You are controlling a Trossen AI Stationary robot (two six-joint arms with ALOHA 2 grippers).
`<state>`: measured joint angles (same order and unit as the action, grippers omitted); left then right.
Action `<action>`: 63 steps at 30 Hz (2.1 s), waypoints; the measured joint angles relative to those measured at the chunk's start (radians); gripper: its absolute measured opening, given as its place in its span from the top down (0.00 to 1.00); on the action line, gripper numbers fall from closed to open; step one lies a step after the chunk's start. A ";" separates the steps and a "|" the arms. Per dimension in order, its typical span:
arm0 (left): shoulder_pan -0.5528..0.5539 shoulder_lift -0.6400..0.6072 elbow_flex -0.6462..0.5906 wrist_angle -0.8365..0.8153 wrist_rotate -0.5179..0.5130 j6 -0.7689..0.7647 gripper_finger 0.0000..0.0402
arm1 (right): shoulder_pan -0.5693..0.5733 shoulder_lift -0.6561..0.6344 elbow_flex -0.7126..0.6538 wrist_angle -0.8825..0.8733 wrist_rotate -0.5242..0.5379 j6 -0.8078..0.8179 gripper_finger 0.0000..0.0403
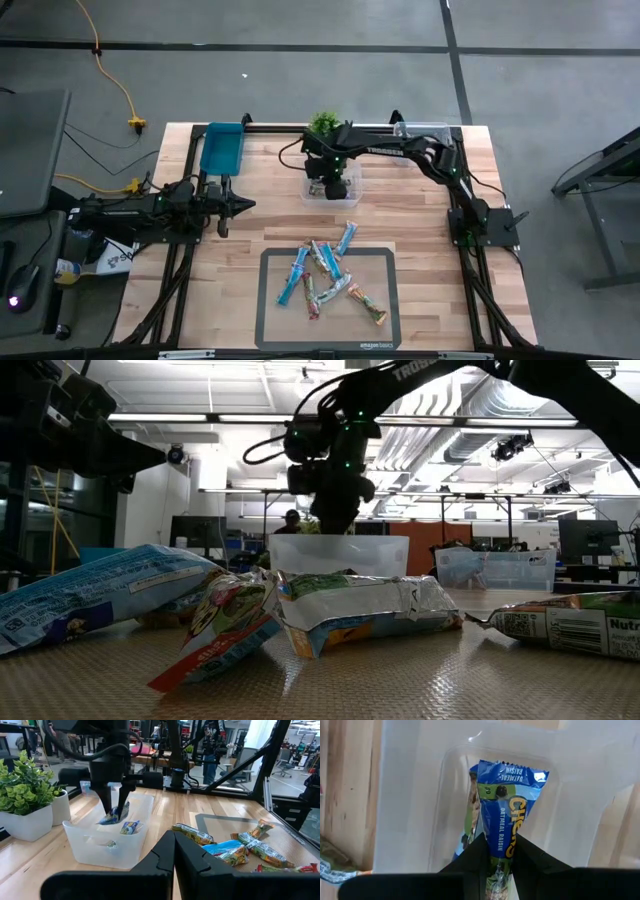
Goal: Pick and place Granola Bars by type
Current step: Put the blue granola bar in the left transparent bin
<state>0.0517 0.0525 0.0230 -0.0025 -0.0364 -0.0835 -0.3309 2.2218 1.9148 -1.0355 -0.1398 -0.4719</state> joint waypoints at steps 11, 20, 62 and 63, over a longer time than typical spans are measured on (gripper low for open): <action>0.000 0.000 0.000 0.000 0.000 0.000 1.00 | 0.000 0.005 0.000 0.000 0.033 0.037 0.85; 0.000 0.000 0.000 0.000 0.000 0.000 1.00 | 0.000 0.005 0.000 0.000 0.025 0.052 0.85; 0.000 0.000 0.000 0.000 0.000 0.000 1.00 | 0.085 -0.124 0.002 0.043 -0.151 0.181 0.67; 0.000 0.000 0.000 0.000 0.000 0.000 1.00 | 0.097 -0.130 0.002 0.059 -0.172 0.184 0.67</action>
<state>0.0518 0.0525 0.0231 -0.0025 -0.0368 -0.0835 -0.2339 2.0916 1.9163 -0.9769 -0.3116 -0.2883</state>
